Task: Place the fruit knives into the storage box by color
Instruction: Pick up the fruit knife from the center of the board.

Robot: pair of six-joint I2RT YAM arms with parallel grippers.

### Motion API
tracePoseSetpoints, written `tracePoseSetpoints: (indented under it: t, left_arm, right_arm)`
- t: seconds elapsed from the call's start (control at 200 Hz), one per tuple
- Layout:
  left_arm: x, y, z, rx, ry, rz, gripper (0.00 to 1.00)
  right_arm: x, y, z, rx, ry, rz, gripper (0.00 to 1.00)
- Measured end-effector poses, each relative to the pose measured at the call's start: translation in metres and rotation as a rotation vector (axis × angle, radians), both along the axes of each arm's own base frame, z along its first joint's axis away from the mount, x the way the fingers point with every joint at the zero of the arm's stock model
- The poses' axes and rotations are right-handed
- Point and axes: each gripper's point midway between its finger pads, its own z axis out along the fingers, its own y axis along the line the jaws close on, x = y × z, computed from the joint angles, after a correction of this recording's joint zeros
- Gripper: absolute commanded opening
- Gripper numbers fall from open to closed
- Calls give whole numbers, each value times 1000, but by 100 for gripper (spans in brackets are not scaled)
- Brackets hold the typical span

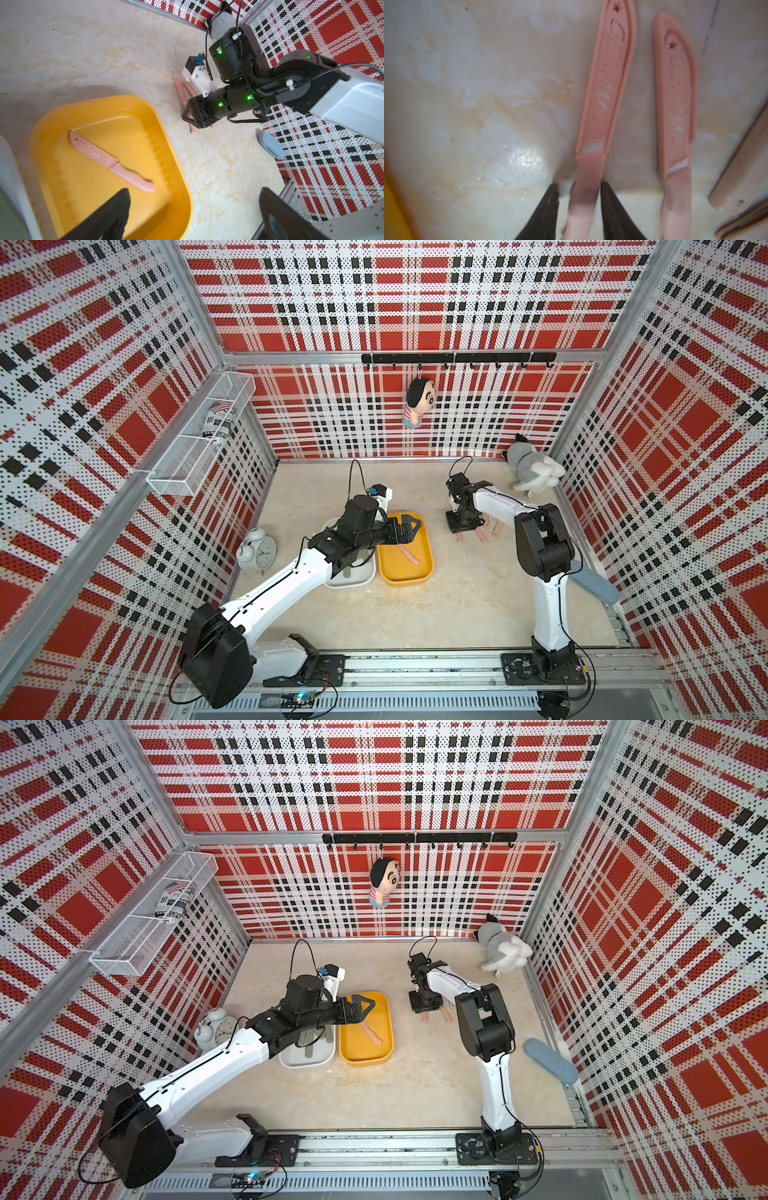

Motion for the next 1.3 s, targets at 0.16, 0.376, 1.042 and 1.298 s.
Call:
tracePoseSetpoints:
  t: [0.16, 0.376, 1.042, 1.298]
  left_arm:
    - [0, 1, 0, 0, 1, 2, 99]
    - [1, 2, 0, 0, 1, 5, 98]
    - [1, 1, 0, -1, 1, 3, 98]
    - [1, 2, 0, -1, 1, 3, 98]
  right_arm:
    - [-1, 0, 0, -17, -2, 20, 34]
    - [-2, 1, -1, -22, -8, 29, 34]
    - [-12, 0, -1, -27, -10, 42, 38]
    - [-12, 1, -1, -26, -10, 44, 31]
